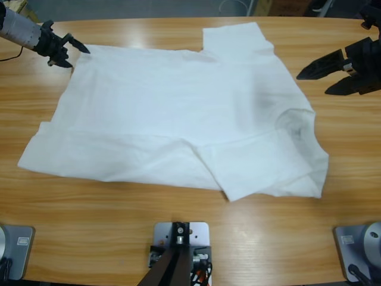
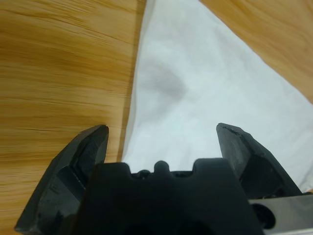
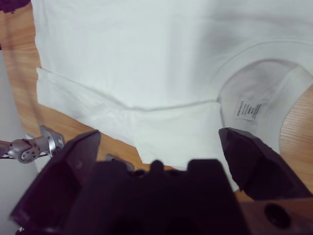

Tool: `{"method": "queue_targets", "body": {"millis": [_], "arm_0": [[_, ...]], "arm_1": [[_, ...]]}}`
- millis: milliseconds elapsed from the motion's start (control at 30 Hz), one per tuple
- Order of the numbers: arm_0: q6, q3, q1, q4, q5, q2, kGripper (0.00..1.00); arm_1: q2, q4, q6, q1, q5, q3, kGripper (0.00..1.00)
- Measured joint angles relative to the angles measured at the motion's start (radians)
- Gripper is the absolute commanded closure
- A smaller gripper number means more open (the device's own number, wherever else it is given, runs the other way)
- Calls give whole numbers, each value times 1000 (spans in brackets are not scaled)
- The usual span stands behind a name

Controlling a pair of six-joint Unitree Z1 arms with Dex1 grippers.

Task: Fold clothes

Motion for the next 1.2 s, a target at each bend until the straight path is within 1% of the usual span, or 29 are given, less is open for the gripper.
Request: {"method": "queue_targets", "body": {"millis": [133,433,500,533,600,633,733,833,867,1200], "arm_0": [[16,-36,-4,45,6,13,138],[19,-116,-47,125,6,47,138],[19,-121,-49,131,6,49,162],[19,-123,-49,132,6,49,220],[19,-126,-50,134,6,50,402],[19,-127,-51,134,6,50,470],[19,-130,-51,135,6,53,715],[19,-135,-51,135,6,58,974],[19,-136,-51,135,6,60,1000],[23,-147,-20,139,-7,82,1000]], "arm_1": [[1,0,0,0,0,0,0],[1,0,0,-1,5,-1,0],[1,0,0,-3,5,-1,0],[1,0,0,-3,5,-1,0],[1,0,0,-4,5,-1,0],[1,0,0,-4,5,-1,0],[1,0,-1,-5,5,-1,0],[1,0,-1,-7,5,-1,0],[1,0,-1,-7,7,-1,0],[1,0,-1,-15,18,-7,4]]}}
